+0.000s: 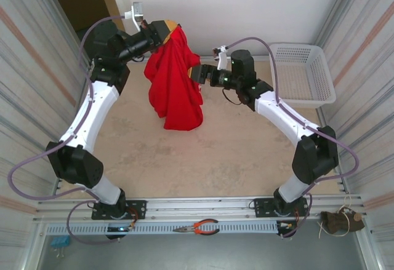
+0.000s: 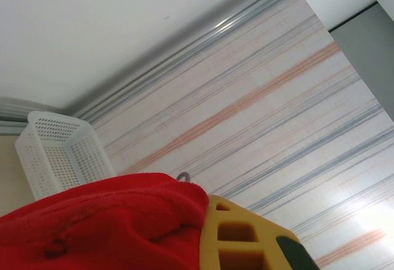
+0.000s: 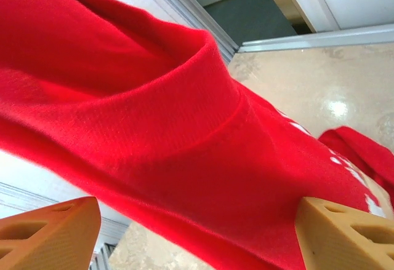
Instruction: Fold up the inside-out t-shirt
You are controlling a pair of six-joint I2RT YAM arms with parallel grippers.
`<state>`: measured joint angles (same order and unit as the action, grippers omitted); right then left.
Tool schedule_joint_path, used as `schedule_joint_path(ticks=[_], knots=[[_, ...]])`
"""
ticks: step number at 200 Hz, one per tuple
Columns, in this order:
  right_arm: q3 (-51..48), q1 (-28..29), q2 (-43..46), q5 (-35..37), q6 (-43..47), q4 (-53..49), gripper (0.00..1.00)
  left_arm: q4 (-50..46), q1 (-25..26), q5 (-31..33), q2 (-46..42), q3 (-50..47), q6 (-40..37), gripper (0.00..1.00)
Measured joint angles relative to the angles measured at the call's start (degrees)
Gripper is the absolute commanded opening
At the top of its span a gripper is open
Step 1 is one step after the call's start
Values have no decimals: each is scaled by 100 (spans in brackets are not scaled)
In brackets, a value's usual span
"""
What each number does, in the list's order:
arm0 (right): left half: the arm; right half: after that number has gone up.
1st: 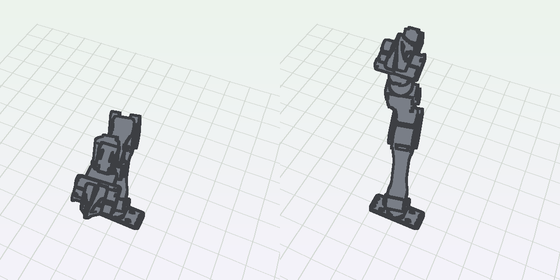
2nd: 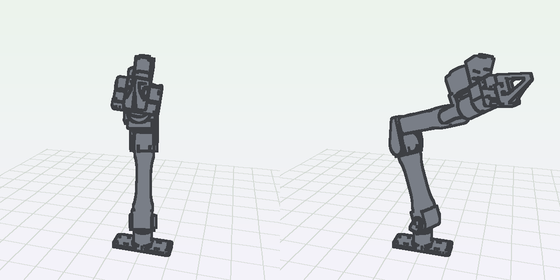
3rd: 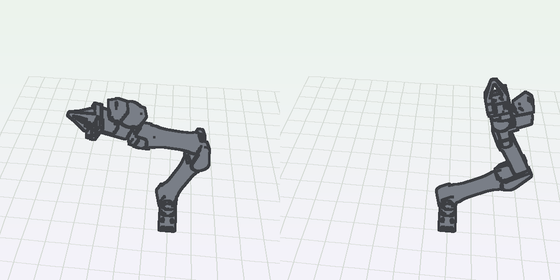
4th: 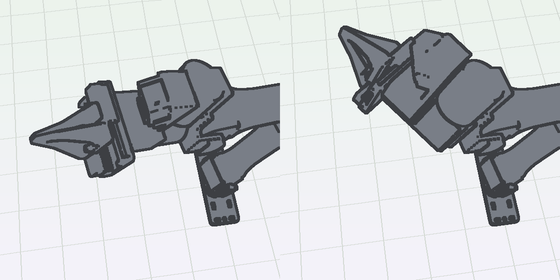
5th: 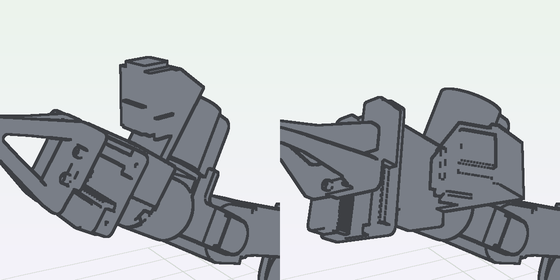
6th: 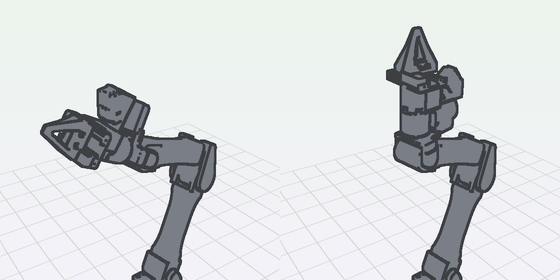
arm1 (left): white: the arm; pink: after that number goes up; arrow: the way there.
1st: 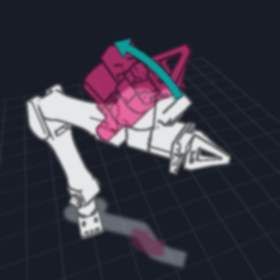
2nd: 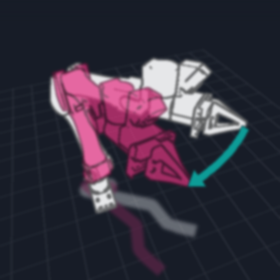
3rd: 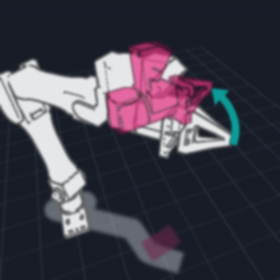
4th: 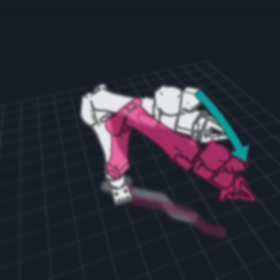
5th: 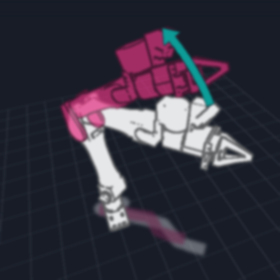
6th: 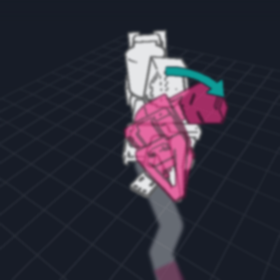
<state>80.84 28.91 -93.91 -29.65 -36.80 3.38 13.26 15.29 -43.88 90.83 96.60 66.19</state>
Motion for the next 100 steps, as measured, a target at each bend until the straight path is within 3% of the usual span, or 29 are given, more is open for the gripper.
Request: schedule_joint_path(ticks=[5,11,26,64,100], knots=[[72,0,-61,15,11,7,69,2,31,-2,0,28,0,0],[195,-2,-157,11,33,2,53,2,68,-4,-2,66,2,0],[612,-33,-463,-15,0,-28,0,-2,133,-7,-15,133,0,0],[2883,-643,-1475,-168,-20,-752,0,-457,-133,50,81,673,-42,0],[5720,-1443,-2094,-260,-111,-1486,0,-498,-737,96,1290,2686,319,0]])
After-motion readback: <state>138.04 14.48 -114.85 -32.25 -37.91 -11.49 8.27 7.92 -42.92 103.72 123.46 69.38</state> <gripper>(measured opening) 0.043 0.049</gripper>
